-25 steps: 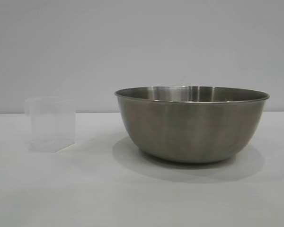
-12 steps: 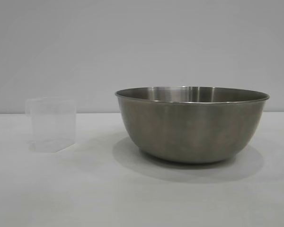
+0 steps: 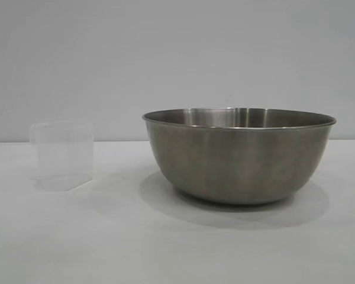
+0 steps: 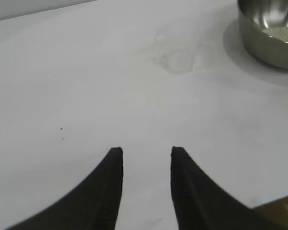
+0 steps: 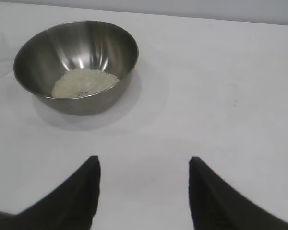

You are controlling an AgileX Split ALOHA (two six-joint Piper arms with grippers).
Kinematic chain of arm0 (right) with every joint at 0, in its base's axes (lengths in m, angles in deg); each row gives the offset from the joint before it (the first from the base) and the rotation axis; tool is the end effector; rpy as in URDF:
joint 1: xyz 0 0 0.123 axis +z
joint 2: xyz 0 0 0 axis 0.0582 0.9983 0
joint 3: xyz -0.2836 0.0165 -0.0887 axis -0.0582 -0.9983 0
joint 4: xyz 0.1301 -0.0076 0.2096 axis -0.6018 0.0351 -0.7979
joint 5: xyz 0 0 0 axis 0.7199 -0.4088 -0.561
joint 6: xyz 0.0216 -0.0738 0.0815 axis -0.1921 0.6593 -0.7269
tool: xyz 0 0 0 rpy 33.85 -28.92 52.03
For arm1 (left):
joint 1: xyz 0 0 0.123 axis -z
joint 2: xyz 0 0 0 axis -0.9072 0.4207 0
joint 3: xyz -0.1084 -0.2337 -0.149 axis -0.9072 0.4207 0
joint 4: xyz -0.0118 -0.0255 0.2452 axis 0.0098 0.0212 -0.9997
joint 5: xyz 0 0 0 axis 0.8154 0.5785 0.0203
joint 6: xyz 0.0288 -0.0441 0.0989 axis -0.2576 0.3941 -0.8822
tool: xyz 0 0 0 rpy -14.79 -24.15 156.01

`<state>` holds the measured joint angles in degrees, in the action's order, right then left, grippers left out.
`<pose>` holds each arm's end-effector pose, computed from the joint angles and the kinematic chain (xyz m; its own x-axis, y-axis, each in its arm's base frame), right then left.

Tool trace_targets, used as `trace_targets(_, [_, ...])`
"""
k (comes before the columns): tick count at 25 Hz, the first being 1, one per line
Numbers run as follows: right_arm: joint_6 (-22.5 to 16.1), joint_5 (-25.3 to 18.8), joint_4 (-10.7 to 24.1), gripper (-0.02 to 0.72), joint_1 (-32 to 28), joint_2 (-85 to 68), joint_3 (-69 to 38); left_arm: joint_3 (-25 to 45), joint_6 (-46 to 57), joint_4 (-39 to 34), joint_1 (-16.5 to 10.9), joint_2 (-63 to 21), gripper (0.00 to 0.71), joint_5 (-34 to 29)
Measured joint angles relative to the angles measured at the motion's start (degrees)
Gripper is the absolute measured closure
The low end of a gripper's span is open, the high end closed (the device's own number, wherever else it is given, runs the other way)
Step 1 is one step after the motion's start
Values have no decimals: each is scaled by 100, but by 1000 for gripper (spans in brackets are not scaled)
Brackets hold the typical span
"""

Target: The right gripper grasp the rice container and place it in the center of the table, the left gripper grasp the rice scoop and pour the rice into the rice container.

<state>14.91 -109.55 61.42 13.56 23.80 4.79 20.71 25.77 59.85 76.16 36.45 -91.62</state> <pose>-0.0114 0.0107 0.2541 -0.5011 -0.1329 -0.8551 -0.2922 0.9561 0.0226 -0.0077 0.0022 0.2566 -0.4860 0.1230 -0.8652 0.1998 0.9795 0.0270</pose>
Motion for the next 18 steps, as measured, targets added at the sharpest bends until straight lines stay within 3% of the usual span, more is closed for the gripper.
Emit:
trace_targets(13, [0,0,0,316,0,0,0,0,98,-43,-40,0,506,0])
trace_targets(15, [0,0,0,316,-160,0,0,0,106,-43,-253,0,506,0])
trace_targets(18, [0,0,0,316,-521,0,0,0,106,-43,-787,0,506,0])
